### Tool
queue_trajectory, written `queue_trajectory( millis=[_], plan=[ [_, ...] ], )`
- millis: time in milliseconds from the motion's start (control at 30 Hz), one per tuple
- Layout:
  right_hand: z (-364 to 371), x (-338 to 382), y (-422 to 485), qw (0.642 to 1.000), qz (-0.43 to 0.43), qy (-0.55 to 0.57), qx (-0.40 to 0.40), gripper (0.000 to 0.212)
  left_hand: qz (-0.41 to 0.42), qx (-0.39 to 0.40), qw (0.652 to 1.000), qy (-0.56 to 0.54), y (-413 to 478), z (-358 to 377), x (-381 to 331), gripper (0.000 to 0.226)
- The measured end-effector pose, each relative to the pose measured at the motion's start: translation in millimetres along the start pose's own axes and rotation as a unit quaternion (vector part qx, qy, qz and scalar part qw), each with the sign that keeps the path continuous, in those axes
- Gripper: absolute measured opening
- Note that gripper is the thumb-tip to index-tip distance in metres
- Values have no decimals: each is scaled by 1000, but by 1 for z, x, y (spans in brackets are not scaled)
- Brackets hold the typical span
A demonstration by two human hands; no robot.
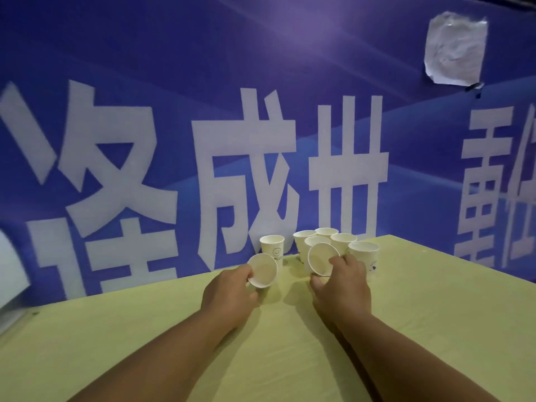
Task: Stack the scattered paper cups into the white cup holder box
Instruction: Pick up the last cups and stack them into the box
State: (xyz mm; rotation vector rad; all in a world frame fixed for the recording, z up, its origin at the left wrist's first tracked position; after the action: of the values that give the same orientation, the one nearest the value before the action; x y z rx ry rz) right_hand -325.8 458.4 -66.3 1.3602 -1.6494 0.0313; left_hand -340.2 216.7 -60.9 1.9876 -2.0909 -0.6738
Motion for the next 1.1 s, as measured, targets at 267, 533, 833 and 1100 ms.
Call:
queue_trajectory(
  millis=[267, 533, 833, 1100],
  plan=[
    [26, 93, -51, 990, -52, 116, 60, 68, -24, -51, 998, -5, -51, -68, 80, 40],
    [71, 183, -121, 941, -11, 300, 159, 61, -52, -98, 993, 31, -114, -120, 169, 39],
    [131, 295, -185, 872, -13, 431, 230, 51, -149, -166, 973, -53, -151, -161, 277, 38],
    [176, 369, -212, 826, -24, 500, 260, 65, -178, -280, 938, -100, -159, -213, 356, 45]
  ],
)
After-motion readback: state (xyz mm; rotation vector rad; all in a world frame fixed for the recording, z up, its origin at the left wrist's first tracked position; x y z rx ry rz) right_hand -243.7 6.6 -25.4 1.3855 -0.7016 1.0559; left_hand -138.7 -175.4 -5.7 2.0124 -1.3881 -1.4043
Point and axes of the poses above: each hand's wrist, its own y-axis towards the middle knuckle, its own z-axis out of the palm, x = y × z, the point moved 5 cm from there along y, towards the middle knuckle, and after that the axes turned 9 degrees about y, right-handed, at the moved point
